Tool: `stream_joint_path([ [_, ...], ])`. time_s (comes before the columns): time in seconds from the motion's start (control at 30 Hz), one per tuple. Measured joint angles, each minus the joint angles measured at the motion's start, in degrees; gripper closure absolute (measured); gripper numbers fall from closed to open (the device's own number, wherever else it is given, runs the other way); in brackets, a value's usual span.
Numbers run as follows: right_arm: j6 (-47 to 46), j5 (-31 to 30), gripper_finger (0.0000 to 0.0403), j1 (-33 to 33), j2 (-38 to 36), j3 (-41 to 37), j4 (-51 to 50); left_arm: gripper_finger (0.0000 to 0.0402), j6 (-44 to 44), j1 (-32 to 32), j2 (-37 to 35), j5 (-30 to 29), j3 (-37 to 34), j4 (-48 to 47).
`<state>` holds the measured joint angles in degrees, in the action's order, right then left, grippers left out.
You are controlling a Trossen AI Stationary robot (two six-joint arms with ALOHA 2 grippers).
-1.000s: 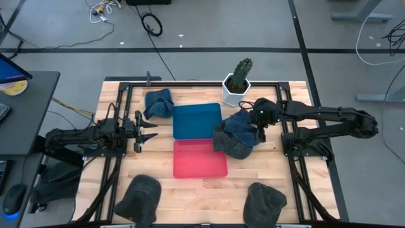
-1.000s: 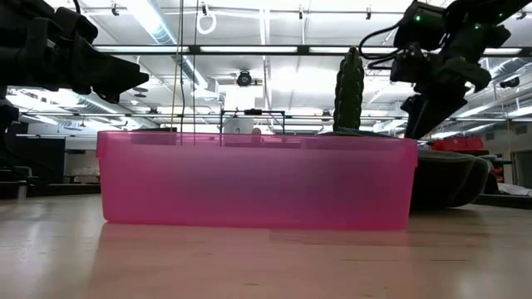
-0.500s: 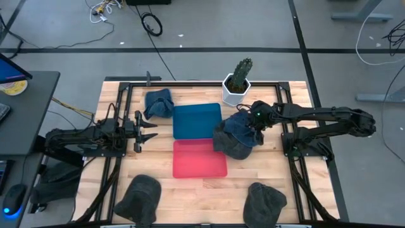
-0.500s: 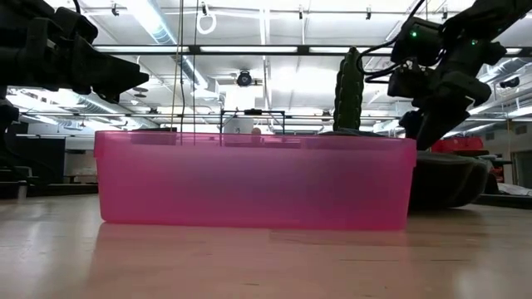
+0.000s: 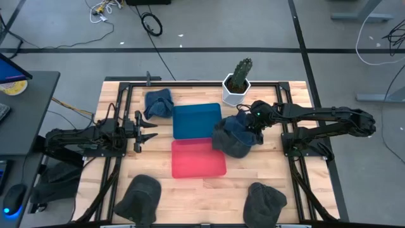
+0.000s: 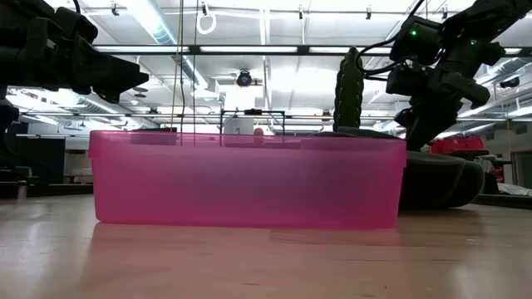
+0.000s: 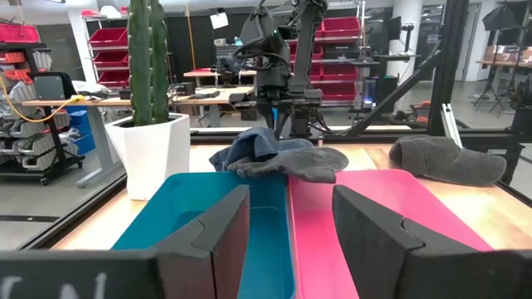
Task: Pick & Place hat
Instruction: Put the bottom blue cap into the blue bin
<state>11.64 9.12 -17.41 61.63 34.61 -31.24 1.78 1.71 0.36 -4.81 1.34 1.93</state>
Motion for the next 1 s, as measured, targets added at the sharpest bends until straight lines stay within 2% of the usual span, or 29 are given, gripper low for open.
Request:
stream_joint_path([
  [0.37, 1.81, -6.68, 0.0398, 0.87, 0.09, 9.58, -9.23, 0.0223, 0.02, -0.01, 0.0, 0.01, -0.02, -0.02],
  [0.5, 4.87, -8.43, 0.04, 3.36, 0.07, 13.55, -8.75, 0.0223, 0.01, 0.01, -0.01, 0.0, 0.0, -0.02],
  [0.73, 16.75, -8.62, 0.0401, 9.27, 0.04, 16.35, -0.43, 0.0223, 0.02, 0.01, -0.02, -0.01, -0.01, -0.02],
  [0.9, 25.23, -13.23, 0.0401, 12.3, 1.03, 16.39, 11.1, 0.0223, 0.02, -0.01, -0.02, 0.01, -0.01, -0.02],
  [1.0, 28.75, -13.33, 0.0401, 12.46, 3.42, 16.4, 19.08, 0.0223, 0.02, -0.01, 0.0, 0.01, 0.0, -0.02],
])
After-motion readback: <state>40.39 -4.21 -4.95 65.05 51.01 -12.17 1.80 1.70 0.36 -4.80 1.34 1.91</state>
